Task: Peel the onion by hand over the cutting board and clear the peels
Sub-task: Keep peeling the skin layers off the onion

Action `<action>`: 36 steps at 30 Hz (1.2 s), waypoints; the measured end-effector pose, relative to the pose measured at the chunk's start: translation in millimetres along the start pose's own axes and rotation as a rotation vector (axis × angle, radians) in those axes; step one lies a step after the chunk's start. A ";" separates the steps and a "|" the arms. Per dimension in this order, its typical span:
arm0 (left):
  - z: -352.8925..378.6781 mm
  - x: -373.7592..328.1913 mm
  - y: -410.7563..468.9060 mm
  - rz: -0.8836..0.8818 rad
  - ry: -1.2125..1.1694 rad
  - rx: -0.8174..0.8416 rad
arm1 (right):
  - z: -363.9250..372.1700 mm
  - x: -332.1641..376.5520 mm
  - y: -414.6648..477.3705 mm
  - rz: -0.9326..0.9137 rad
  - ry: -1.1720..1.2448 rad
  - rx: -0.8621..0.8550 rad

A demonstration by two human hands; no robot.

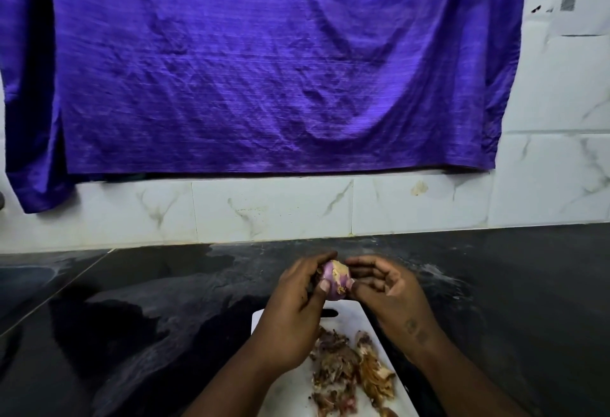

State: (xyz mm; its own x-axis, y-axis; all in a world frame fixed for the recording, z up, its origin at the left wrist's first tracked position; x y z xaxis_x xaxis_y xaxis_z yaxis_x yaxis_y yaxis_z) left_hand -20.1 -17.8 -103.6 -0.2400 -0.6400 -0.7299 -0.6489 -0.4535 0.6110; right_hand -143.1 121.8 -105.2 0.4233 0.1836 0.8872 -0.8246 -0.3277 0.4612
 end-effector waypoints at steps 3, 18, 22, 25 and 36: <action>1.0 4.4 -0.1 0.003 0.013 0.013 | -1.1 2.0 -2.9 -0.001 0.011 0.007; 3.3 -2.8 -4.1 0.006 -0.016 0.098 | 4.8 -2.0 -3.6 0.013 -0.005 -0.068; 2.8 -1.0 -2.6 -0.021 -0.057 0.092 | 4.0 -3.4 -3.6 -0.018 -0.018 -0.065; 1.3 0.3 0.5 -0.085 -0.128 0.060 | 4.1 -2.2 -4.7 -0.039 -0.002 -0.085; -6.6 -2.6 4.6 -0.075 -0.123 0.014 | 3.0 -0.6 -3.5 0.127 0.244 0.069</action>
State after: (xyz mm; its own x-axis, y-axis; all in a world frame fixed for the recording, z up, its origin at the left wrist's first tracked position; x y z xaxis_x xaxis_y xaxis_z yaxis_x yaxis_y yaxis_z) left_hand -17.7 -22.3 -96.9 -0.2764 -0.5235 -0.8060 -0.6779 -0.4883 0.5496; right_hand -139.4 120.0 -107.3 0.2087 0.3521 0.9124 -0.8341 -0.4229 0.3540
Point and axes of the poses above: each hand's wrist, its own y-axis towards the middle knuckle, its own z-axis out of the palm, x = y × z, the point moved 1 cm from there along y, towards the middle knuckle, and after that the axes turned 12 degrees about -x, right-handed, at the moved point
